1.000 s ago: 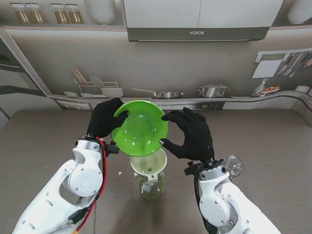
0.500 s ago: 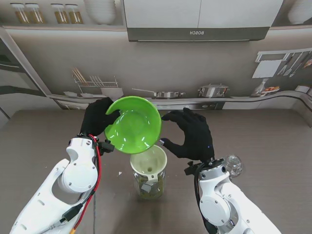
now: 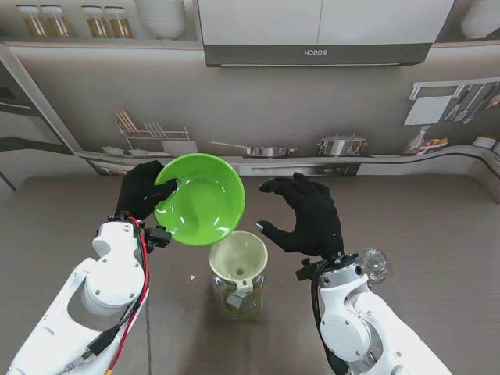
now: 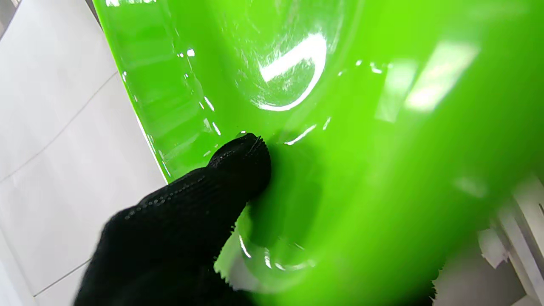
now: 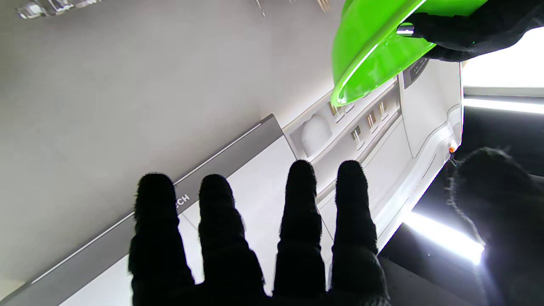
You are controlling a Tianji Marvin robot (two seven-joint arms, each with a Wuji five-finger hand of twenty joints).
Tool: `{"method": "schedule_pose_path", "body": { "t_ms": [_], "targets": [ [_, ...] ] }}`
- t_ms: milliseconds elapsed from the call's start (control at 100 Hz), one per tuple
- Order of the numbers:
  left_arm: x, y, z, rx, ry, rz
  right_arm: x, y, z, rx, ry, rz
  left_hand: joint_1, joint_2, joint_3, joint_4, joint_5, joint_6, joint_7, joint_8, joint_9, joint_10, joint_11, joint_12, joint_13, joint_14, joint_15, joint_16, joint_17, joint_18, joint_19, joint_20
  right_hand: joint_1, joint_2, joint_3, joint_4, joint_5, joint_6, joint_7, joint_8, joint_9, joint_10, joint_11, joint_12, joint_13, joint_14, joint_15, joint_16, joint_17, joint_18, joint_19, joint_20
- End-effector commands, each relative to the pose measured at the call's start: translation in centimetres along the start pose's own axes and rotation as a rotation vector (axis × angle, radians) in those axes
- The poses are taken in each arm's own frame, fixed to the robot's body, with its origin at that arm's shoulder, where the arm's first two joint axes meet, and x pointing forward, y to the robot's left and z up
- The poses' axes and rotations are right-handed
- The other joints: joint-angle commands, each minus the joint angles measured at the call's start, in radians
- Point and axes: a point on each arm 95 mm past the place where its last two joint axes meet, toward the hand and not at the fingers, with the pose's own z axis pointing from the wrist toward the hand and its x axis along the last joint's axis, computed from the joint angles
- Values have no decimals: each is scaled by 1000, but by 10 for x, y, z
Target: Pour mung beans into a glass jar with a funnel
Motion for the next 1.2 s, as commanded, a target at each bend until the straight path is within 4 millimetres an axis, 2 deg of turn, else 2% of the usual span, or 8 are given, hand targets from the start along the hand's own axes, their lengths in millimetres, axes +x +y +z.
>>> {"method": "schedule_pose_path", "body": {
  "t_ms": [0,650,970,1190],
  "targets": [
    [-2,-4,0,-8,-14,-9,3,0,0,11,1,6,149,69,124,70,60,-87,90,59,24,10,-4,14,18,10,6,7,25,0,8,13,-24,-4,11,20,-23,0,-4,20,-32,6,-3,-10,14,-21,6,-13,2,37,-4,-17],
    [-69,-24,-5,34,-213,79,4,0,0,29,0,9,153,68,123,72,66,-87,79,71,24,14,-7,18,17,18,3,10,23,12,6,17,-24,-3,12,20,-21,1,-4,18,-28,6,-3,-10,20,-20,9,-11,3,36,-1,-21],
    [-112,-14,-11,-9,-349,134,5,2,1,35,1,12,155,68,123,72,67,-84,75,75,23,17,-7,20,17,24,1,11,20,16,5,18,-24,-4,12,20,-19,1,-4,18,-28,6,-5,-10,20,-21,9,-10,2,36,0,-23],
    [-132,-2,-13,-47,-422,157,5,1,0,39,0,14,156,69,122,73,67,-83,74,79,22,17,-7,22,17,27,1,12,18,19,5,19,-24,-3,13,20,-19,-1,-5,18,-27,7,-4,-10,21,-21,9,-9,1,35,1,-24]
  ]
}}
